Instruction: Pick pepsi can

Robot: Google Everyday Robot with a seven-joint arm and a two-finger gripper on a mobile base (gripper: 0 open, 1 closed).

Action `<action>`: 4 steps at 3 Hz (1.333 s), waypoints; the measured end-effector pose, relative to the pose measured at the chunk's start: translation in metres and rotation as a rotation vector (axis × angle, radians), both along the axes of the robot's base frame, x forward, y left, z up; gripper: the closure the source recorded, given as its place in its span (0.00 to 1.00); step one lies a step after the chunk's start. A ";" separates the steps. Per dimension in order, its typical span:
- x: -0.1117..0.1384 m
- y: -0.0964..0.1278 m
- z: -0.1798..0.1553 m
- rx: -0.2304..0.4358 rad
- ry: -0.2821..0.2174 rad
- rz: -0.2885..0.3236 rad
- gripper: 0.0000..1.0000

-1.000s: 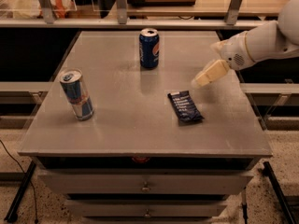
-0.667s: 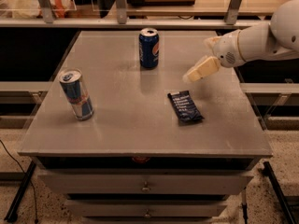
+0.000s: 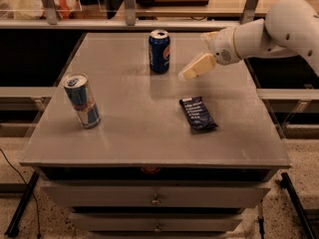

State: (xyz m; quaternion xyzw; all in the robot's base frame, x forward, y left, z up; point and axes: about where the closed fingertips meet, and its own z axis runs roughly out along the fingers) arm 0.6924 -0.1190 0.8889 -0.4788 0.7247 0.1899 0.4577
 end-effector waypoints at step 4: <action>0.048 0.079 -0.009 0.103 0.001 0.128 0.00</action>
Offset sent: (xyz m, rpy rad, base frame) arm 0.0458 0.0617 -0.0105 0.0930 0.0025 0.0909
